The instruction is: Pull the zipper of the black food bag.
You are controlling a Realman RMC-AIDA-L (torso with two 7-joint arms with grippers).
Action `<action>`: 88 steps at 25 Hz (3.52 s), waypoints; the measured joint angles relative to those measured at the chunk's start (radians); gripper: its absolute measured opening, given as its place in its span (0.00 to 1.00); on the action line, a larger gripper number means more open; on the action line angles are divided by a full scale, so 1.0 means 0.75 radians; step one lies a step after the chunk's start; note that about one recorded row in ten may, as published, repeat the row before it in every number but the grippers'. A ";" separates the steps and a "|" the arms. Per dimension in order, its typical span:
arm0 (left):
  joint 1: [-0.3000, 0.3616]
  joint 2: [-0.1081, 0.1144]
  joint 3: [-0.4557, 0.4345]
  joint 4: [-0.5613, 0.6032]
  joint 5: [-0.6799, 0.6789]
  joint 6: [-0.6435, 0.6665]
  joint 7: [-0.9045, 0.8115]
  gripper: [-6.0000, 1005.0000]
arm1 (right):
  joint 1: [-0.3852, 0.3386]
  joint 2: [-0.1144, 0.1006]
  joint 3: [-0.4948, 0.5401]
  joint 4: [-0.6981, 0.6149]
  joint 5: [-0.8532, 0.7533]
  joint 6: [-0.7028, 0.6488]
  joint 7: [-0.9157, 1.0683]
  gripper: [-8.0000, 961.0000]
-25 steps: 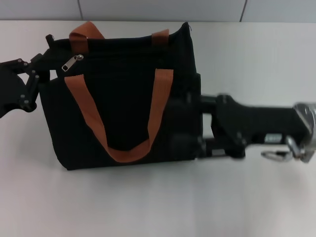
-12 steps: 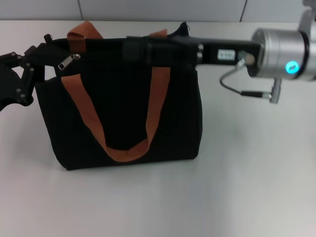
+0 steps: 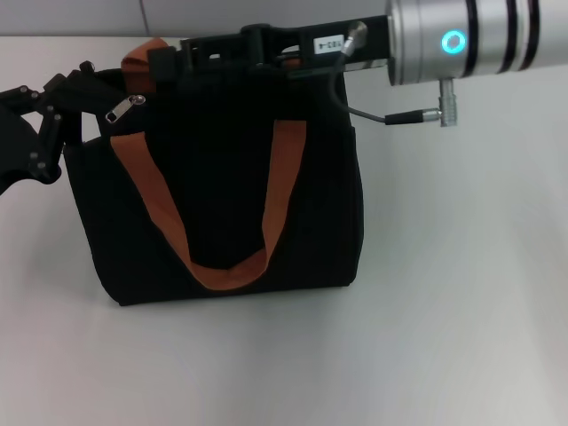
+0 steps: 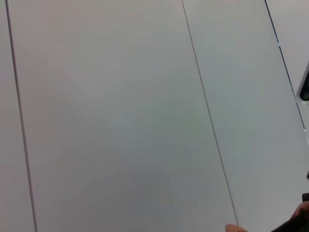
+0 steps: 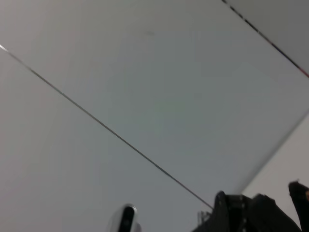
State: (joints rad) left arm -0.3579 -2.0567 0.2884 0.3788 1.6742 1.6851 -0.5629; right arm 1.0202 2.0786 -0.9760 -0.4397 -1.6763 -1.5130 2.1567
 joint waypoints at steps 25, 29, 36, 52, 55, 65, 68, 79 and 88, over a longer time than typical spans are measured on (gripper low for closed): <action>-0.004 -0.014 0.010 -0.013 -0.016 0.073 0.000 0.03 | 0.151 0.019 -0.115 0.056 -0.089 0.226 0.264 0.79; -0.011 -0.015 0.005 -0.021 -0.016 0.078 0.000 0.03 | 0.153 0.018 -0.217 0.057 -0.008 0.258 0.264 0.79; -0.016 -0.014 0.002 -0.021 -0.016 0.085 0.000 0.03 | 0.165 0.018 -0.295 0.050 0.034 0.289 0.267 0.79; -0.018 -0.011 0.001 -0.020 -0.027 0.112 0.000 0.03 | 0.122 0.015 -0.386 -0.061 0.010 0.357 0.268 0.78; -0.020 -0.011 0.004 -0.020 -0.028 0.118 0.000 0.03 | 0.121 0.017 -0.401 -0.081 0.010 0.359 0.262 0.77; -0.030 -0.012 0.008 -0.020 -0.030 0.116 0.000 0.03 | 0.114 0.018 -0.435 -0.120 0.017 0.365 0.247 0.75; -0.031 -0.013 0.009 -0.020 -0.030 0.117 0.000 0.03 | 0.113 0.018 -0.449 -0.125 0.018 0.371 0.237 0.74; -0.036 -0.015 0.010 -0.026 -0.030 0.118 0.000 0.03 | 0.089 0.018 -0.500 -0.189 0.012 0.413 0.234 0.52; -0.041 -0.013 0.010 -0.035 -0.029 0.119 0.000 0.03 | 0.080 0.018 -0.562 -0.234 0.010 0.453 0.234 0.52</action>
State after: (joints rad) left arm -0.3885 -2.0668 0.2960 0.3527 1.6521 1.7747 -0.5630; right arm 1.0799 2.0922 -1.3977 -0.6149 -1.6686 -1.1729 2.3325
